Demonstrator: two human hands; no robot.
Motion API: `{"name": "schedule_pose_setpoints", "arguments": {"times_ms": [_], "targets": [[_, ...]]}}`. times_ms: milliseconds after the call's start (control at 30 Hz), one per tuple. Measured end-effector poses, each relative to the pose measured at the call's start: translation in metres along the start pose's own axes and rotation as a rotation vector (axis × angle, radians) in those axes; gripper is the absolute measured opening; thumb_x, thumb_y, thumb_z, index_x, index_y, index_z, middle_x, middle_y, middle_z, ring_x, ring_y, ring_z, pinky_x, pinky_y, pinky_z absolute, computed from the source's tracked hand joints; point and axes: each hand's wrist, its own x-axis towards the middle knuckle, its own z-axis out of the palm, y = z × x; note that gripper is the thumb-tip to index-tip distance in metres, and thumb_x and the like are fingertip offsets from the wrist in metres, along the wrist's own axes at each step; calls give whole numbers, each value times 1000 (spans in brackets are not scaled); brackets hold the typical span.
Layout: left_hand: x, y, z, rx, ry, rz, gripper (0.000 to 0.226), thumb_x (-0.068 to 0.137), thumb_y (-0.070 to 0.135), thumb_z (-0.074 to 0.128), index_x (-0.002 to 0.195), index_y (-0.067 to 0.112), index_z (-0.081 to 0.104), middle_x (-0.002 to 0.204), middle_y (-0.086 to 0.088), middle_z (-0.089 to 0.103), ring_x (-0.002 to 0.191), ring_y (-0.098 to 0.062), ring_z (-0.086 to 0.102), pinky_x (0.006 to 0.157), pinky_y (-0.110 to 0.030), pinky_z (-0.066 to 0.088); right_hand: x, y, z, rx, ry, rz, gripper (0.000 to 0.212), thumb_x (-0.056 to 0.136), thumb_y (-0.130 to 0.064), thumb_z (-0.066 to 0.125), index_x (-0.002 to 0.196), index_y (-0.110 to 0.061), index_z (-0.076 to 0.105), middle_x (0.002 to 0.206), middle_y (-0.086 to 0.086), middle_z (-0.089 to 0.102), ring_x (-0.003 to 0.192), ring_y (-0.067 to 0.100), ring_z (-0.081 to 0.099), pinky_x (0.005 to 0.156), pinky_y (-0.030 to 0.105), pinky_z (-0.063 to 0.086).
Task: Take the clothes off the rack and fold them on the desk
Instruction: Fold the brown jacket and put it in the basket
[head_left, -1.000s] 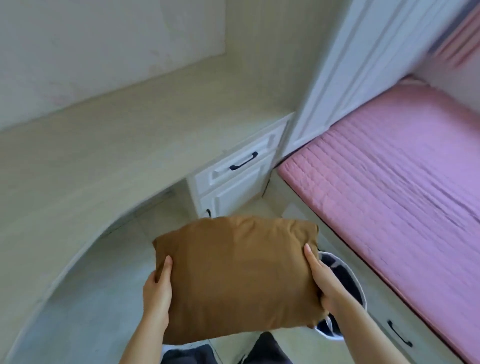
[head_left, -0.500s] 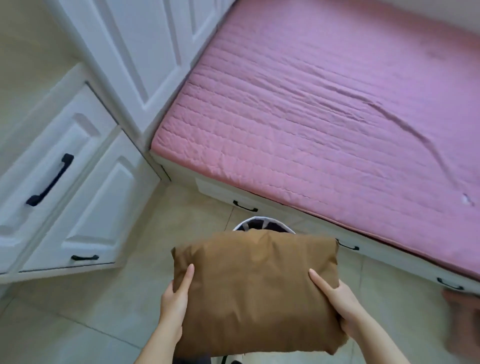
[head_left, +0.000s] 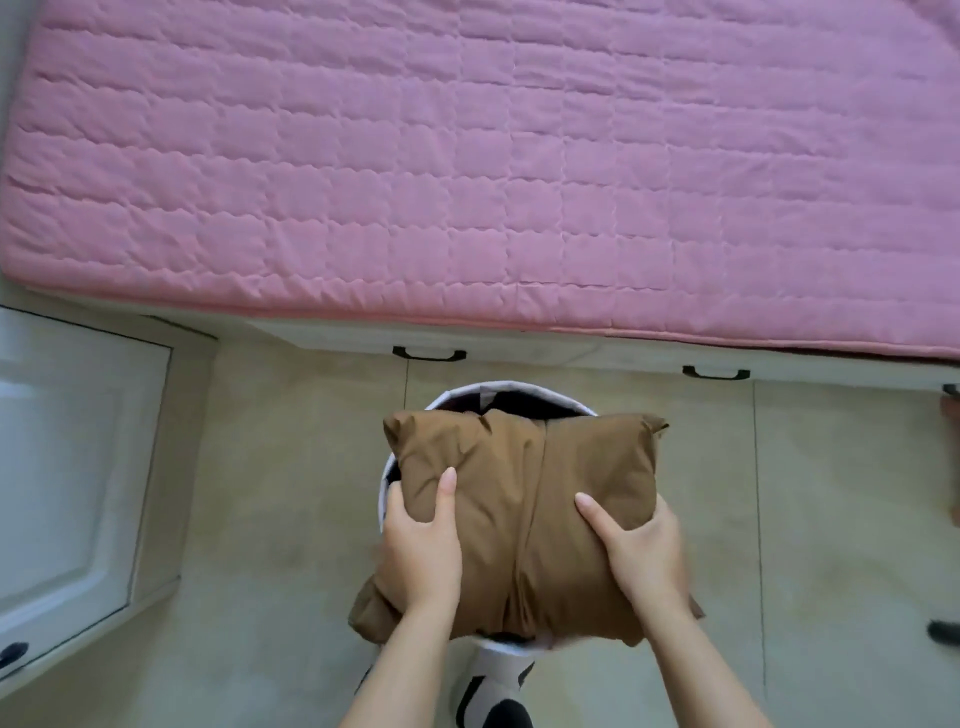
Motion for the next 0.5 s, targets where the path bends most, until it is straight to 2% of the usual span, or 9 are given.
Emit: {"name": "schedule_pose_setpoints", "arguments": {"times_ms": [33, 100, 167, 233, 300, 433, 500], "targets": [[0, -3, 11, 30, 12, 13, 40, 83, 67, 53, 98, 30, 55, 90, 17, 63, 92, -22, 60, 77, -34, 43, 5, 6, 12, -31, 39, -20, 44, 69, -54, 79, 98, -27, 60, 87, -13, 65, 86, 19, 62, 73, 32, 46], [6, -14, 33, 98, 39, 31, 50, 86, 65, 49, 119, 28, 54, 104, 9, 66, 103, -26, 60, 82, -35, 43, 17, 20, 37, -73, 92, -57, 39, 72, -53, 76, 92, -26, 57, 78, -14, 63, 80, 20, 59, 73, 33, 45], [24, -31, 58, 145, 57, 83, 55, 87, 65, 46, 125, 26, 51, 113, 3, 67, 107, -27, 59, 80, -33, 37, 34, 34, 63, -138, 137, -88, 40, 75, -56, 72, 89, -22, 56, 77, -4, 66, 79, 28, 61, 77, 40, 48], [45, -46, 80, 157, 37, 122, 51, 87, 66, 43, 117, 26, 52, 110, 2, 67, 105, -28, 59, 77, -33, 35, 54, 48, 85, -185, 183, -76, 46, 77, -58, 68, 96, -17, 59, 86, 9, 69, 88, 37, 62, 79, 44, 48], [68, -56, 97, 158, 26, 131, 49, 89, 62, 46, 119, 24, 53, 113, -2, 67, 107, -32, 58, 80, -36, 37, 76, 60, 101, -182, 184, -66, 52, 81, -58, 66, 109, -14, 61, 97, 14, 69, 97, 39, 61, 82, 42, 44], [120, -79, 126, 122, 58, 13, 54, 98, 46, 45, 144, 19, 39, 136, -14, 54, 123, -38, 50, 99, -41, 38, 131, 98, 137, -41, 99, 6, 57, 83, -63, 59, 119, -19, 61, 111, 10, 69, 106, 36, 60, 91, 39, 47], [142, -96, 140, 118, 85, -29, 47, 100, 38, 43, 142, 18, 41, 134, -15, 55, 122, -36, 51, 98, -38, 39, 155, 121, 155, 21, 116, 55, 56, 85, -60, 58, 120, -16, 62, 117, 10, 67, 111, 35, 59, 94, 37, 46]]}}
